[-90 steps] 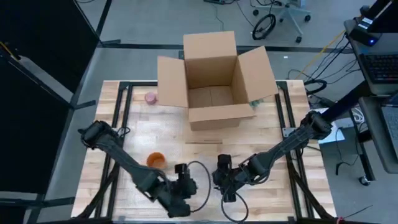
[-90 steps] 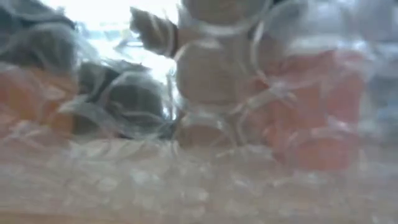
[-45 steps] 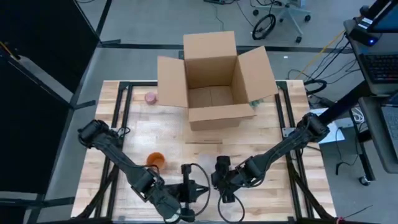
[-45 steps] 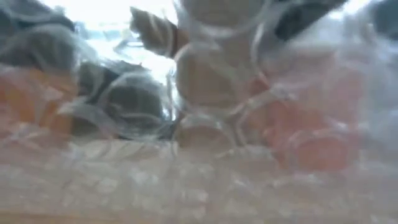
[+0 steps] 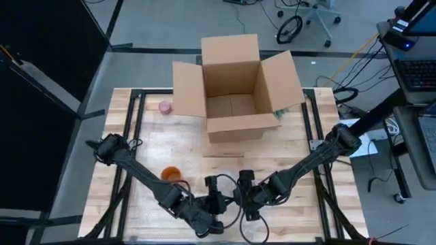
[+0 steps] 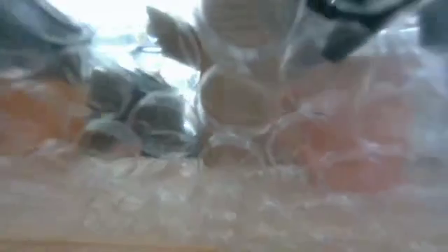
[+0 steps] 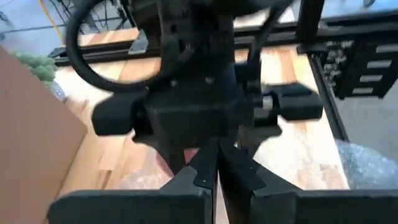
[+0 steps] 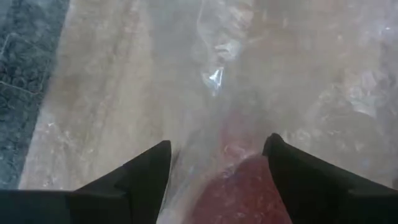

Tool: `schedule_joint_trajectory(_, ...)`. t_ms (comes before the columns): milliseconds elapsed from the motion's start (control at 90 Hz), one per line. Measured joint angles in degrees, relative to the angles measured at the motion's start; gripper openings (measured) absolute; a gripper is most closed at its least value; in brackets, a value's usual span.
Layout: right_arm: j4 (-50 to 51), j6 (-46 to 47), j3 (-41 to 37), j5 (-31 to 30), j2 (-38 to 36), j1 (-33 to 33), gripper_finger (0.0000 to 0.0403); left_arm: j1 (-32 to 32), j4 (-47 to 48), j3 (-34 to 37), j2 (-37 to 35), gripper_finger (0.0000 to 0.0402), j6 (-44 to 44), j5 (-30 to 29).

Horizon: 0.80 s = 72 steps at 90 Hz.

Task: Wrap mug
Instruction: Wrap the pink cup with the bubble wrap

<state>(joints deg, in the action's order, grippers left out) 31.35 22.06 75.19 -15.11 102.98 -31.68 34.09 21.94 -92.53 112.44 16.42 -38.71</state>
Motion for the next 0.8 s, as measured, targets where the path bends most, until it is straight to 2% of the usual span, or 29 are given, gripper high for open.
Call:
schedule_joint_trajectory(311,-2.79,-0.20,0.43,0.64,-0.13,0.07,0.0251,0.61,6.72,0.17,0.97,0.0000,2.81,-0.20)
schedule_joint_trajectory(644,-4.20,-0.35,0.38,2.04,-0.13,0.09,0.0251,-2.00,7.66,0.24,7.90,0.0000,4.35,9.69)
schedule_joint_trajectory(800,-1.83,-0.33,1.73,2.37,-0.77,0.09,0.0251,-1.54,8.78,0.27,9.34,0.0000,6.14,10.19)
